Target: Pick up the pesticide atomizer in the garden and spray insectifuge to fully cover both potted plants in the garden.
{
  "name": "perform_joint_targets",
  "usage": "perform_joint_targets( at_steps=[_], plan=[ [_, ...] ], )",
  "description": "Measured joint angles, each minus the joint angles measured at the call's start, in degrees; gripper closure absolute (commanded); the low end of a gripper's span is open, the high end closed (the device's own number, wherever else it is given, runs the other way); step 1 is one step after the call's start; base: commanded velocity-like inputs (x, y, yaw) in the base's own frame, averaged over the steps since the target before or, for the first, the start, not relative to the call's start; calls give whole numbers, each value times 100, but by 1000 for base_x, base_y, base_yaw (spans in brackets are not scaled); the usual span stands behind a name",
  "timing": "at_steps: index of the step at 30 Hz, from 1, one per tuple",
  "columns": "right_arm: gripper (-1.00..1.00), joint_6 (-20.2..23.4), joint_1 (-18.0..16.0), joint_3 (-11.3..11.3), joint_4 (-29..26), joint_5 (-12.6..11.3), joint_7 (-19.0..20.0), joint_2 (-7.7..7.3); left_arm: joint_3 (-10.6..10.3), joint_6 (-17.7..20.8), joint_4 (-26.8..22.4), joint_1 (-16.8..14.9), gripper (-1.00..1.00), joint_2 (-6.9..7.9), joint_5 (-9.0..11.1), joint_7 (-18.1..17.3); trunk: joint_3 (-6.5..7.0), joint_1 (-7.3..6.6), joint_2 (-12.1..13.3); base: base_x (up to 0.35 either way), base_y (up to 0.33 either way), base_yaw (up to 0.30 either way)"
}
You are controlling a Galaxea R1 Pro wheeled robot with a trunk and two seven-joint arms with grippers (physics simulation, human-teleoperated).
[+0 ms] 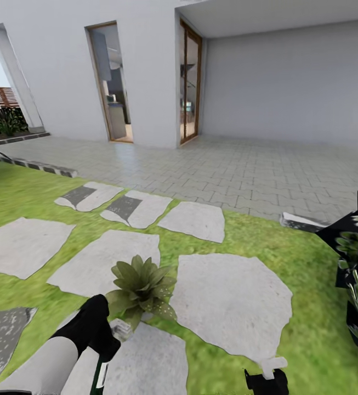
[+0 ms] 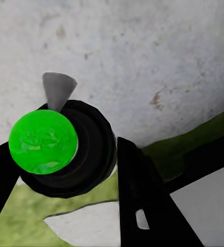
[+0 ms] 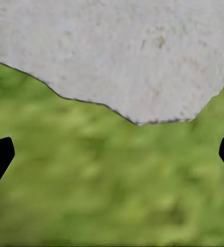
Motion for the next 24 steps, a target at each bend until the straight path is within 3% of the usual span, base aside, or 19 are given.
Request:
perform_joint_targets(
  at_steps=[2,6,7,10,13,17,24],
  plan=[
    [-100,0,0,-3,0,0,0,-6,-6,-36,-13,-3,100,119,-85,-286,0,0,0,0,0,-297],
    [-100,0,-1,1,2,0,0,-8,-6,-54,-15,15,100,667,-63,-380,0,0,0,0,0,-138],
    [-100,0,-2,1,2,0,0,-8,-12,-39,-15,19,100,703,-43,-375,0,0,0,0,0,-25],
    [-100,0,-2,1,7,0,0,-8,-1,-22,-25,24,100,670,-32,-346,0,0,0,0,0,-8],
    [-100,0,-2,1,11,5,-5,-15,-5,-12,-29,23,100,404,-34,-332,0,0,0,0,0,-1],
    [-100,0,-1,-4,11,7,-8,-16,-9,-19,-70,5,100,390,-68,-322,0,0,0,0,86,0],
    [-100,2,0,-7,7,1,-8,-16,-2,-1,-324,-20,100,382,-63,-313,0,0,0,0,305,-64]
  ],
)
